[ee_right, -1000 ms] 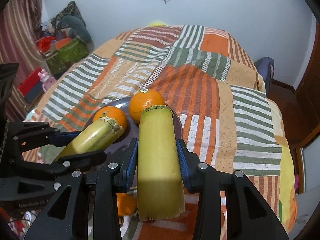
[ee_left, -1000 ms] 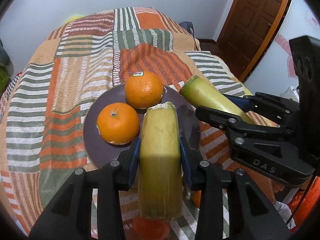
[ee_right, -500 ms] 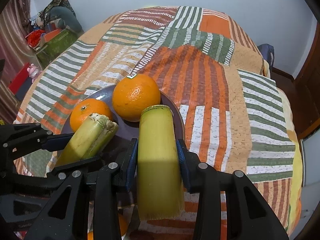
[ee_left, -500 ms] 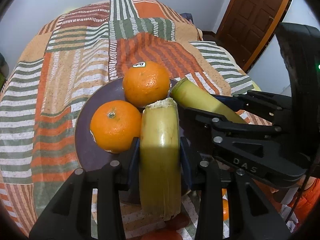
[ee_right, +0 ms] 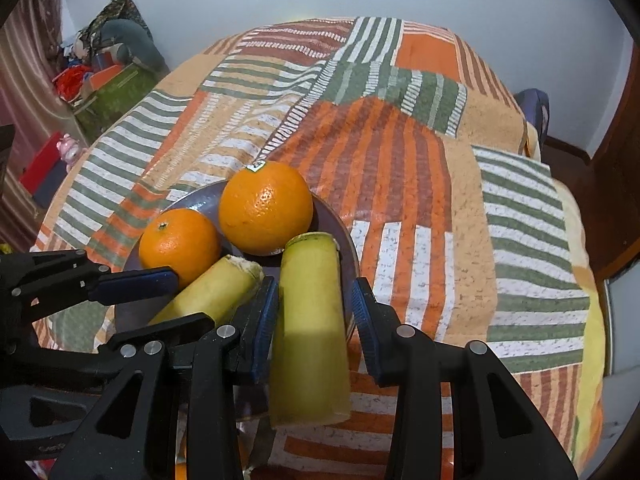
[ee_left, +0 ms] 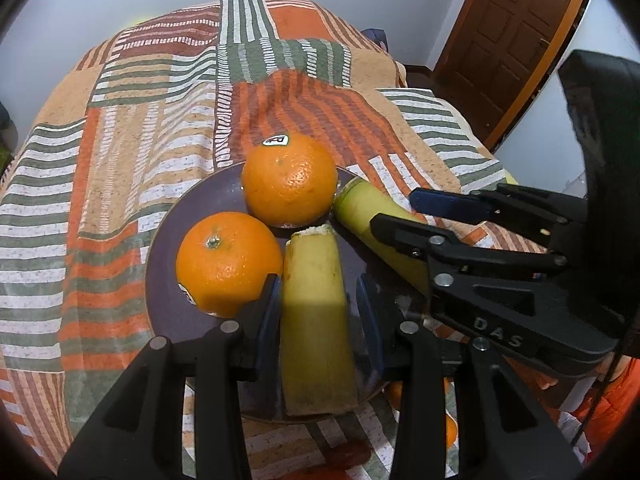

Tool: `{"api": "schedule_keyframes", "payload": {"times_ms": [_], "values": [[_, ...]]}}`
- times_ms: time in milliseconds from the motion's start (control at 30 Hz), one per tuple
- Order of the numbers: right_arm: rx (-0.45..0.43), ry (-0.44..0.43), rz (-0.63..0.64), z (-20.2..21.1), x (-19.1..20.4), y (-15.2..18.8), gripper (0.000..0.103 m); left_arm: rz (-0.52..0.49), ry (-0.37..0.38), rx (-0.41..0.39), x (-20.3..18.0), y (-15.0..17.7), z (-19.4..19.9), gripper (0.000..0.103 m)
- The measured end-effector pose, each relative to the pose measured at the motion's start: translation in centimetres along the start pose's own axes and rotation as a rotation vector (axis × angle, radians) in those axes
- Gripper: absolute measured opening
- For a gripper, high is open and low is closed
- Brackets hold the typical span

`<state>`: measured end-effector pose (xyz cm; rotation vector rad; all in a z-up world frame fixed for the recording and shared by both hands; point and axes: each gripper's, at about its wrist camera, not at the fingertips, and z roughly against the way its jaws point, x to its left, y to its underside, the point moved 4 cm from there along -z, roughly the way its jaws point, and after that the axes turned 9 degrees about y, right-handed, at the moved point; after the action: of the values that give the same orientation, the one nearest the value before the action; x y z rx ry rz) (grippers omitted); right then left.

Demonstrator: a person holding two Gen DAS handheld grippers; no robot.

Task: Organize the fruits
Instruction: 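Lower and release the corn cob on the plate while the right tool releases the squash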

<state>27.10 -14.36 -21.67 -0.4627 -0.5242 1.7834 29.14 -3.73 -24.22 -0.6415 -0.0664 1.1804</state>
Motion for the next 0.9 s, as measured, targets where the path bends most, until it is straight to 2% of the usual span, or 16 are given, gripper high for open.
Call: {"api": "schedule_keyframes", "payload": {"times_ms": [133,333,600,900], "values": [[-0.020,0.009,0.014,0.9,-0.2,0.1,0.035,-0.008,-0.039,-0.016,-0.2,0.2,0.8,0.038],[-0.072,0.019,0.042,3.6,-0.6,0.6,0.036,0.006,-0.055,-0.080,-0.3,0.5,4.0,0.039],[-0.138,0.044,0.062,7.3,-1.8,2.0,0.044,0.027,-0.080,-0.150,-0.4,2.1,8.4,0.045],[-0.112,0.067,0.057,8.7,-3.1,5.7,0.044,0.032,-0.110,-0.152,-0.9,6.0,10.9,0.053]]}}
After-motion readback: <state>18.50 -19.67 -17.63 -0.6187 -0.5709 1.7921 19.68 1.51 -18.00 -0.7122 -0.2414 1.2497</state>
